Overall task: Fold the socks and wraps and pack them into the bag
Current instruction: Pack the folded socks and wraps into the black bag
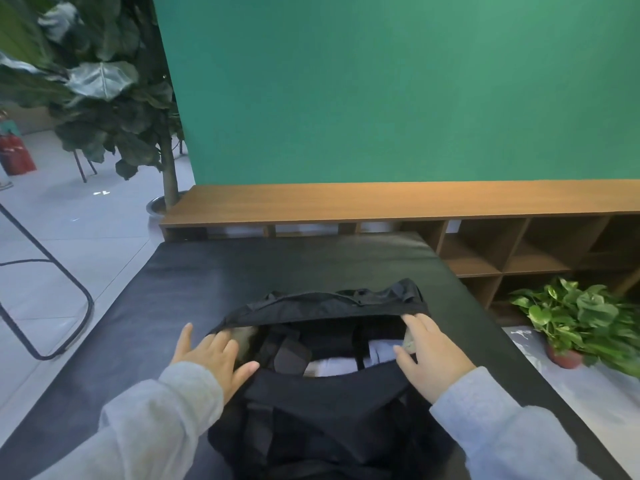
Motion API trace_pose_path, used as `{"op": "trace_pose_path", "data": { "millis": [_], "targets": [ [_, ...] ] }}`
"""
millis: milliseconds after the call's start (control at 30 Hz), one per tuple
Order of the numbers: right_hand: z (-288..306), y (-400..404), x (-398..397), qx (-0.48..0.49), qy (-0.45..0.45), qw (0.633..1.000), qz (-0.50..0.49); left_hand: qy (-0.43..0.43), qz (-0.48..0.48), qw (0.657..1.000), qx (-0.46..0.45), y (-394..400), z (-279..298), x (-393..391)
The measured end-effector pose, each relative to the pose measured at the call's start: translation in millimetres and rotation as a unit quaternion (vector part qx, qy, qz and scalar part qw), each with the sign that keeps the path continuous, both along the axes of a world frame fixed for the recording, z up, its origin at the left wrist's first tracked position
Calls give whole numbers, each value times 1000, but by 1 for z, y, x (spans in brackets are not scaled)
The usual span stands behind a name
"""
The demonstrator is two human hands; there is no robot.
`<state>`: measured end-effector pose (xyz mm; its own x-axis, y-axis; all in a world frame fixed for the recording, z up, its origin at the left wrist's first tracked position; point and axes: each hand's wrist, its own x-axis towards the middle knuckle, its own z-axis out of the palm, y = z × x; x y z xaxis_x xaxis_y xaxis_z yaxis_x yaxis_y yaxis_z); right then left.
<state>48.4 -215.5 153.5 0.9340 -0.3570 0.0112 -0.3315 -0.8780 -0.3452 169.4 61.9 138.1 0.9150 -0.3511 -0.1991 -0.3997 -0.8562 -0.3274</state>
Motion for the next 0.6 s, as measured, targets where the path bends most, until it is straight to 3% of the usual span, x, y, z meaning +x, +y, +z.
{"op": "trace_pose_path", "data": {
  "millis": [200, 467, 600],
  "targets": [
    [3, -14, -3, -80, 78, 993, 48, -26, 1, 1000, 11, -7, 26, 5],
    [40, -21, -19, -106, -51, 993, -5, -126, 2, 991, -40, -8, 65, 6],
    [30, -15, -29, -78, -46, 995, 27, -103, 5, 994, -46, -3, 59, -3]
  ]
}}
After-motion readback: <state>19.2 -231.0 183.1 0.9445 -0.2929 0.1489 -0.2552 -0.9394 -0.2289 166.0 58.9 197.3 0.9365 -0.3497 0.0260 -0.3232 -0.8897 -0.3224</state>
